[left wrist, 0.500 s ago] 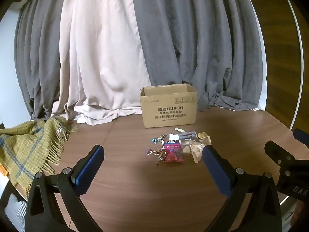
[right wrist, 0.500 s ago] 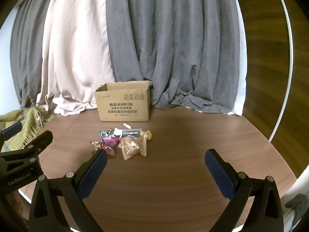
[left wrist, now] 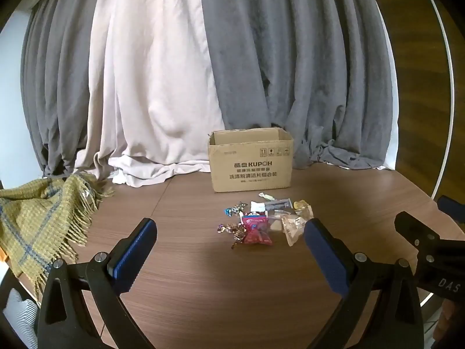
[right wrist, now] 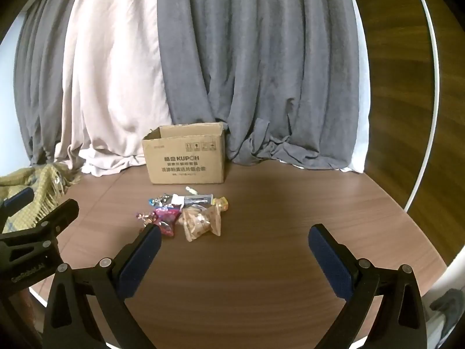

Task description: Organize snacks

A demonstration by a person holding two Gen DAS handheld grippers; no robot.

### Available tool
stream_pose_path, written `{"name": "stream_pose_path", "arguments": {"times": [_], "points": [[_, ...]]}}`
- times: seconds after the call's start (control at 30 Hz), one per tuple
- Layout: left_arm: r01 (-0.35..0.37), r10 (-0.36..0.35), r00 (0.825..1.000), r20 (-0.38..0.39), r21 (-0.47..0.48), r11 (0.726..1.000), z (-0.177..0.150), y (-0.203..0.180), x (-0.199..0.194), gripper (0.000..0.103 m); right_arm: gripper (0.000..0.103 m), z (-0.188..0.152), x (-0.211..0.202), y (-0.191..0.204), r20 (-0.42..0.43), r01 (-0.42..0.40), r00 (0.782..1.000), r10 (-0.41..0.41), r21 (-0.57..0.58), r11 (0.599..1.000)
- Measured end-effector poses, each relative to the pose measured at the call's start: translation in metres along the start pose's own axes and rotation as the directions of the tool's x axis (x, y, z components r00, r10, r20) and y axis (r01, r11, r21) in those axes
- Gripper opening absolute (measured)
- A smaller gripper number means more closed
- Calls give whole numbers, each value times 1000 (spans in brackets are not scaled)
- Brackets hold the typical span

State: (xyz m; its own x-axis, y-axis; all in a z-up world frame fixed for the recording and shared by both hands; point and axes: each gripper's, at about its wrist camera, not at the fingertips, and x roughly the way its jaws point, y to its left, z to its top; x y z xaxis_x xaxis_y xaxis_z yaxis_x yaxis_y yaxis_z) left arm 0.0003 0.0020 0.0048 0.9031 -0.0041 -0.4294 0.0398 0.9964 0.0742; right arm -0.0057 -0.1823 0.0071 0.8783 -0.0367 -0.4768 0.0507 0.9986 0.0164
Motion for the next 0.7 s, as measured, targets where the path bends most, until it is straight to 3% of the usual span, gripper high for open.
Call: {"name": "stream_pose_path", "arguments": {"times": [0.7], "points": [[-2,2,1000,22,-5,1000,7,-8,-11,103,102,-2,-5,-2,10,-9,1000,9,0,1000]]}}
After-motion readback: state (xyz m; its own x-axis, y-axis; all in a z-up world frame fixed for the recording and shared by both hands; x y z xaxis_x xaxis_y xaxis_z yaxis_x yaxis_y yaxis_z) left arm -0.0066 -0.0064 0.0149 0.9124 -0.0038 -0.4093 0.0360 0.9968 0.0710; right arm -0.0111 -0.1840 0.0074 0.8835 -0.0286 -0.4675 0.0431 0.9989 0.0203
